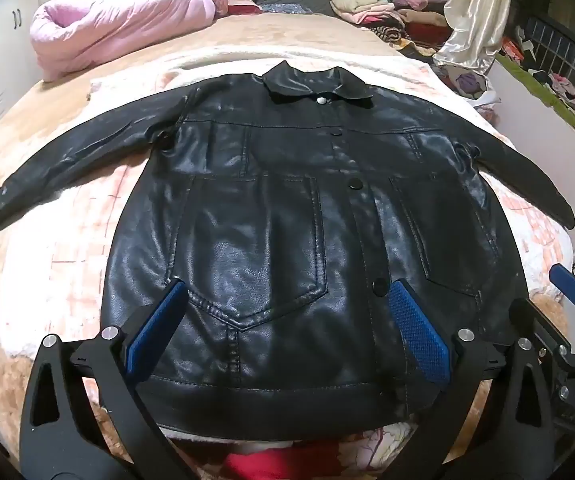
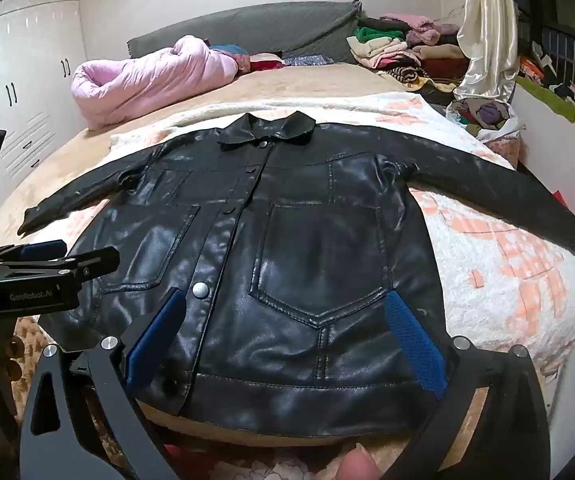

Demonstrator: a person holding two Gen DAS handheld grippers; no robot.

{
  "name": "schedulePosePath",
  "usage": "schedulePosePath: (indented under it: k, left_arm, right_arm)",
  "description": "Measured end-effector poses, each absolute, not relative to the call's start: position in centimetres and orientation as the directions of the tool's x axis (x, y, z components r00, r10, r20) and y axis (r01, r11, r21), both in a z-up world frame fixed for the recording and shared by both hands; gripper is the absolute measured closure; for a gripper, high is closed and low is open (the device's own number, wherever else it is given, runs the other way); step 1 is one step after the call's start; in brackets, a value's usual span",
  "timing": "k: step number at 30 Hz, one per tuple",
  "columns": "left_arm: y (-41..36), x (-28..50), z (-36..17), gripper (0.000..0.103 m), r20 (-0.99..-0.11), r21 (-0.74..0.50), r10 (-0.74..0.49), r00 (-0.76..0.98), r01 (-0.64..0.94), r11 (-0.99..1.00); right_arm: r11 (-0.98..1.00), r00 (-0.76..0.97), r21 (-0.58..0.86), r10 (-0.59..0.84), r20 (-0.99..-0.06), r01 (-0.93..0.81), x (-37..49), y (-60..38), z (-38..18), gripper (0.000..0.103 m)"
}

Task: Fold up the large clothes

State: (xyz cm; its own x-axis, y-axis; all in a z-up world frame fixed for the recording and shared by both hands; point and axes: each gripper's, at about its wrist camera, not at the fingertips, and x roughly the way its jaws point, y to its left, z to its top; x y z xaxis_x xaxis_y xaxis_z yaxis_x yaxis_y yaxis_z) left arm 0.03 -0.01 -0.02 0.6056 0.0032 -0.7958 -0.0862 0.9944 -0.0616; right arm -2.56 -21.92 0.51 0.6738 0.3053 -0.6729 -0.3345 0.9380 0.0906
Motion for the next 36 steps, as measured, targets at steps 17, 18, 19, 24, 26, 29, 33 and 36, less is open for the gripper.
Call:
schedulePosePath:
  k: [17, 18, 19, 24, 26, 29, 33, 36]
  left_arm:
    - [-0.06, -0.08, 0.54, 0.009, -0.790, -0.079, -0.012, 0.613, -0.083, 0.993]
    - [-0.05, -0.03, 0.43, 0.009, -0.790, -0.077, -0.011, 0.613, -0.082, 0.994]
    - [-0.04, -0.08, 0.50, 0.009, -0.791, -0.080, -0.014, 0.612, -0.081, 0.994]
    - [-0.13, -0.14, 0.62, 0.009, -0.790, -0.082, -0.014, 0.613, -0.082, 0.993]
    - [-0.11, -0.16, 0.59, 0.009, -0.789, -0.081, -0.014, 0.614, -0.081, 0.993]
    - [-0.21, -0.15, 0.60, 0.009, -0.788, -0.081, -0.016, 0.616, -0.077, 0.994]
    - [-0.36, -0.07, 0.70, 0.009, -0.786, -0.082, -0.019, 0.617, -0.073, 0.994]
    - [-0.35, -0.09, 0.70, 0.009, -0.786, -0.082, -0.019, 0.617, -0.074, 0.994]
  right_arm:
    - [0.941, 0.670, 0.086, 0.296, -0.681, -0.328, -2.54, -22.19, 0.45, 0.004]
    - [0.941, 0.671, 0.082, 0.294, -0.681, -0.329, -2.57, -22.16, 0.52, 0.004]
    - [0.941, 0.671, 0.082, 0.294, -0.681, -0.328, -2.56, -22.22, 0.54, 0.004]
    - [0.941, 0.669, 0.080, 0.292, -0.683, -0.329, -2.57, -22.17, 0.53, 0.004]
    - [0.940, 0.668, 0.084, 0.295, -0.683, -0.330, -2.54, -22.17, 0.53, 0.004]
    - [0.939, 0.667, 0.081, 0.296, -0.684, -0.333, -2.59, -22.05, 0.58, 0.004]
    - [0.938, 0.662, 0.083, 0.298, -0.688, -0.336, -2.50, -21.96, 0.58, 0.004]
    - [0.938, 0.664, 0.082, 0.299, -0.686, -0.337, -2.53, -21.86, 0.51, 0.004]
